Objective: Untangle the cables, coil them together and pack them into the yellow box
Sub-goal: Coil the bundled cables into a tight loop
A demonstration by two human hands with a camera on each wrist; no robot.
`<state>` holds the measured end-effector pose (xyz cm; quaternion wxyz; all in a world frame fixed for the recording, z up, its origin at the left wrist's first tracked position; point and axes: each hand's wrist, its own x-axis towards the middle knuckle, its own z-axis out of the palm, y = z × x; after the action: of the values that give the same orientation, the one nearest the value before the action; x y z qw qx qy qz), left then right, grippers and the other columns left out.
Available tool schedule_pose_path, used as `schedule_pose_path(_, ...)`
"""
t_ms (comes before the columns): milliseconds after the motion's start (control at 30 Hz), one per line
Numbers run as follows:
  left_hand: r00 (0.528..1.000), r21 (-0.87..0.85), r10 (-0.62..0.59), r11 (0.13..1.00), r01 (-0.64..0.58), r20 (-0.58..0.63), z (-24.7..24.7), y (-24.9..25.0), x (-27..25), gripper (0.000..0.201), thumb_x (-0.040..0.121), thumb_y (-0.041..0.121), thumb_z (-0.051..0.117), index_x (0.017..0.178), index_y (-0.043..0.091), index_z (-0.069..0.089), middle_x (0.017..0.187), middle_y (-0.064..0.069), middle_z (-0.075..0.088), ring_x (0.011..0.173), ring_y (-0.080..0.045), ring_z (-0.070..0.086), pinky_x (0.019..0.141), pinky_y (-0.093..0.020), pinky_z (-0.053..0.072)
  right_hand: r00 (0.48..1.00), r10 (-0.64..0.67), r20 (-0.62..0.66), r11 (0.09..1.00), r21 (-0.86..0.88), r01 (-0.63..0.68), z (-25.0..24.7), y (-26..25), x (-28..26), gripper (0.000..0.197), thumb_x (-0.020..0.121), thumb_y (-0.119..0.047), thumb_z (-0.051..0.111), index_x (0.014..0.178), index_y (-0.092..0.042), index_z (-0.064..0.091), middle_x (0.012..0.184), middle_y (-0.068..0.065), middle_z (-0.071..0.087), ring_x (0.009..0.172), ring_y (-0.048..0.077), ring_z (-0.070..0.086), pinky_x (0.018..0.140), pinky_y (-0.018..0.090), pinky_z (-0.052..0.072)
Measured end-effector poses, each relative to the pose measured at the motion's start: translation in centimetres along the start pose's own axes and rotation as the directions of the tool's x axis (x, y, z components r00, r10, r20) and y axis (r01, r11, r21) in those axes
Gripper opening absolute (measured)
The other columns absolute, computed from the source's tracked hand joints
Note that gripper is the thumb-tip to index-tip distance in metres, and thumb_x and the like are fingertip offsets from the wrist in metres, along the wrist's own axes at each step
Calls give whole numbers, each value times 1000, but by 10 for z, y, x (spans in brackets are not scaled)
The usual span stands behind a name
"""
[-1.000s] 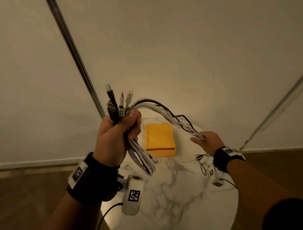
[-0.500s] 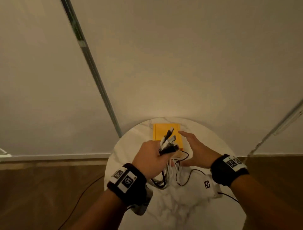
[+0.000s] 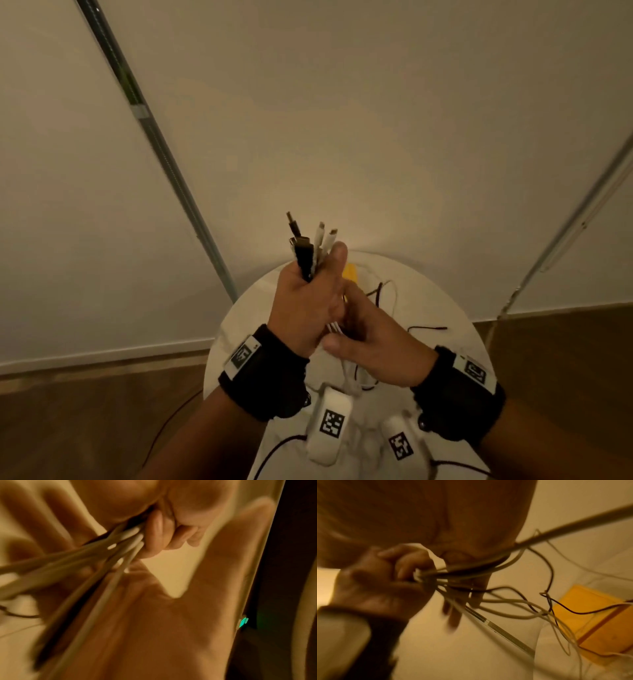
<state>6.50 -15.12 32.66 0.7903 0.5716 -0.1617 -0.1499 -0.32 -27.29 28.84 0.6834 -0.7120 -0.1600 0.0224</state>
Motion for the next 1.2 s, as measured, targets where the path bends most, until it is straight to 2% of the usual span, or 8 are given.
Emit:
schedule_pose_path(133,998,-155,50,987,-46,25,-3,15,-2,56,100,42,58,58,18,30,49,-4,19,40,-14,14,43,-24,17,997,60,-44,971,-228,-69,9,-6,-8,23,105,-34,51,97,-13,58,64,-9,59,52,8,52,55,32,46)
schedule_pose_path(400,995,-145,5,989,-19,-97,-5,20,-8,50,100,45,51,59,16,52,54,-5,48,46,-17,46,53,-31,50,997,63,-50,900,-429,-79,-2,-24,-17,42,107,-41,39,74,-16,46,58,-11,45,53,6,38,56,24,35)
schedule_pose_path(633,965,95,-58,992,85,-255,-40,9,-1,85,78,57,80,143,10,51,149,-12,55,138,-30,53,110,-42,45,986,147,-80,755,-634,-164,-33,-37,-10,51,107,-46,32,76,-8,44,64,-2,41,55,9,34,58,30,34)
schedule_pose_path(700,924,524,262,848,-83,-278,-40,9,-7,95,82,50,79,157,16,31,165,-5,29,151,-21,33,118,-38,33,970,231,-75,666,-714,-214,-42,-39,-7,49,107,-47,31,76,-11,43,66,2,40,55,11,32,60,32,33)
schedule_pose_path(800,779,811,524,252,-528,345,-37,5,-15,94,84,31,80,159,10,27,170,-6,18,159,-22,12,127,-48,14,927,374,-30,530,-813,-240,-46,-41,-2,49,108,-45,33,78,-9,47,72,11,46,58,17,38,64,38,36)
schedule_pose_path(967,777,756,-52,276,-593,628,-30,-29,-19,68,84,33,70,146,25,44,135,0,64,126,-15,57,119,-44,35,853,486,188,454,-889,-63,-33,-59,0,32,108,-38,39,86,-21,55,78,-3,57,70,16,54,68,28,41)
schedule_pose_path(1067,853,753,-37,492,-438,520,-31,-34,-24,5,93,24,60,89,27,61,72,9,69,64,-7,66,60,-35,54,848,463,259,461,-887,19,-38,-74,-1,36,107,-46,38,83,-29,59,83,4,64,74,22,57,72,37,47)
schedule_pose_path(1200,884,662,83,632,-403,459,-34,-23,-30,35,96,43,59,70,20,57,56,10,47,50,-6,43,51,-28,30,933,298,202,450,-891,49,-52,-86,-4,39,103,-55,42,83,-28,62,72,1,61,63,14,54,62,32,44)
